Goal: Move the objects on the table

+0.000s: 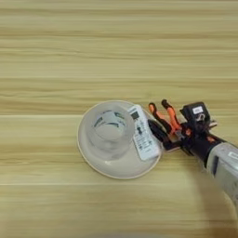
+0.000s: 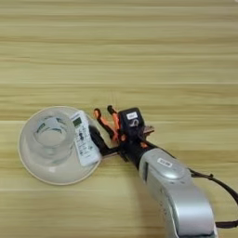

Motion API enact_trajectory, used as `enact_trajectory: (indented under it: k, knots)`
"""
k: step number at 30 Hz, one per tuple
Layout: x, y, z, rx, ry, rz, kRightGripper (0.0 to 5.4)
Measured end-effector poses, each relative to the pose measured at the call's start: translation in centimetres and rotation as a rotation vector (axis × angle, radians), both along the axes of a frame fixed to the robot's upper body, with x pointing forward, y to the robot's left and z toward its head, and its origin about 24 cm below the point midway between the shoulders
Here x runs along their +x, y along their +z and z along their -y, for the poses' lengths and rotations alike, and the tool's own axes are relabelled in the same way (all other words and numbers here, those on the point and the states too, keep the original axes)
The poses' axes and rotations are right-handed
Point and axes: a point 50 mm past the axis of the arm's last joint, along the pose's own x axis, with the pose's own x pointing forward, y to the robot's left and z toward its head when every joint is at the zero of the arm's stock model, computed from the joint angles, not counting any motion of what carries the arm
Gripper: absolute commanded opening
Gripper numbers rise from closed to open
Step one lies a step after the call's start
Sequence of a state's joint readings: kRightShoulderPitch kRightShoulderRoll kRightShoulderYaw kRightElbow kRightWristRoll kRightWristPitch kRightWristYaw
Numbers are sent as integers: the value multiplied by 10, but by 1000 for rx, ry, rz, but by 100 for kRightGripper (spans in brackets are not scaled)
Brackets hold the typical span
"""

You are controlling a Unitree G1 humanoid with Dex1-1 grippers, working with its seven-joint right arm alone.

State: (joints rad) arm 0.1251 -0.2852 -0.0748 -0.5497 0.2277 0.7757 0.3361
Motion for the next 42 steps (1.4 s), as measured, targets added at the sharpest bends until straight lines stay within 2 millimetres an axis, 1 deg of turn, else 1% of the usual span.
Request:
enact_trajectory:
  k: [8, 12, 16, 23, 25, 29, 42]
  knots:
    - [5, 6, 12, -14, -39, 25, 539]
    - [8, 3, 16, -11, -57, 10, 539]
    - [17, 2, 27, -27, -94, 6, 539]
    - [30, -4, 34, -45, -111, -14, 539]
    - [34, -4, 35, -57, -104, -11, 539]
    - [41, -15, 37, -64, -95, -52, 539]
    - [42, -27, 36, -79, -68, -89, 539]
